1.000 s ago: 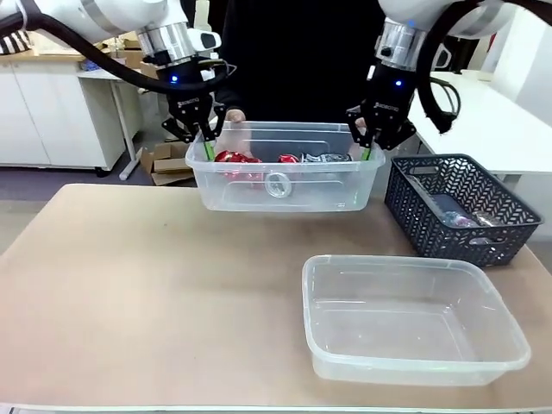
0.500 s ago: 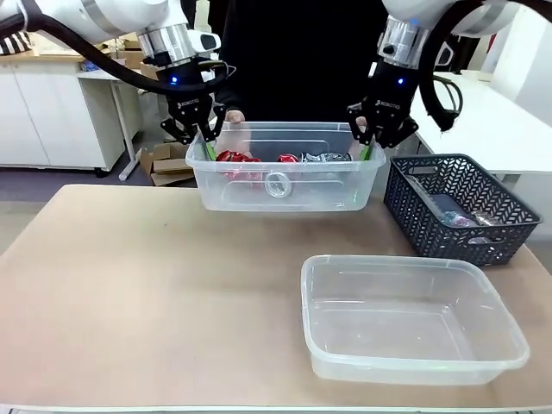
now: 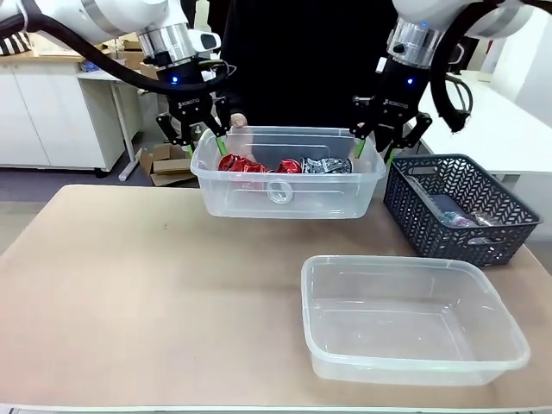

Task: Sort the waste into each basket.
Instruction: Release the Organizing box you were holding, then pick up the Organizing box on the right side of the table and lift it.

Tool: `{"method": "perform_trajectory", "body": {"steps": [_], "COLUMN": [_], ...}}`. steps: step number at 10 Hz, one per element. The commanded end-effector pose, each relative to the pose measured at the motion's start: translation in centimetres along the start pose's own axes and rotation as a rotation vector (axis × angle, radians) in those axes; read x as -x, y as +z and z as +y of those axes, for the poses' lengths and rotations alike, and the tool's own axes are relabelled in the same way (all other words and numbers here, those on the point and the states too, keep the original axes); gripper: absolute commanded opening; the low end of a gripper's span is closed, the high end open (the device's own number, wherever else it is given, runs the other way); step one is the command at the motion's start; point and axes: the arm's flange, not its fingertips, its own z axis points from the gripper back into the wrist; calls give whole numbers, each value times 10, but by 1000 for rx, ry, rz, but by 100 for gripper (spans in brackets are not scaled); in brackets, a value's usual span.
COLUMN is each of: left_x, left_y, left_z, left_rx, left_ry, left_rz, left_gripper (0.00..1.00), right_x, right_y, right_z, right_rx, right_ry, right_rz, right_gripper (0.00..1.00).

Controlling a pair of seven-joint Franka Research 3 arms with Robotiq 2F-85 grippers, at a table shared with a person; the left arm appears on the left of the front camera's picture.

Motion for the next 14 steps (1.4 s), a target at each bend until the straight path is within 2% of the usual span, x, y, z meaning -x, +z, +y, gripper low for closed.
{"method": "perform_trajectory", "body": {"steps": [1,5,6,7,14], "left_x": [4,10,0,0,0], "left_y": [0,1,0,0,0], "left_z": [2,2,0,0,0], "left_rx": [20,25,2,2,2], "left_ry": [26,8,2,2,2], "left_rz": [-9,-12,1,1,1], "left_gripper": [100,100,100,100,100], "right_x": [2,3,4,-1,-1], "right_y": [-2,-2,-4,1,1], "right_z": [-11,-13,-11,-5,-5], "right_rx": [-44,-57,-67,-11,-11], "right_ry": [22,19,0,-6,-6], "right_rz": [-7,-13,-48,-9,-9], "right_gripper": [100,100,100,100,100]}}
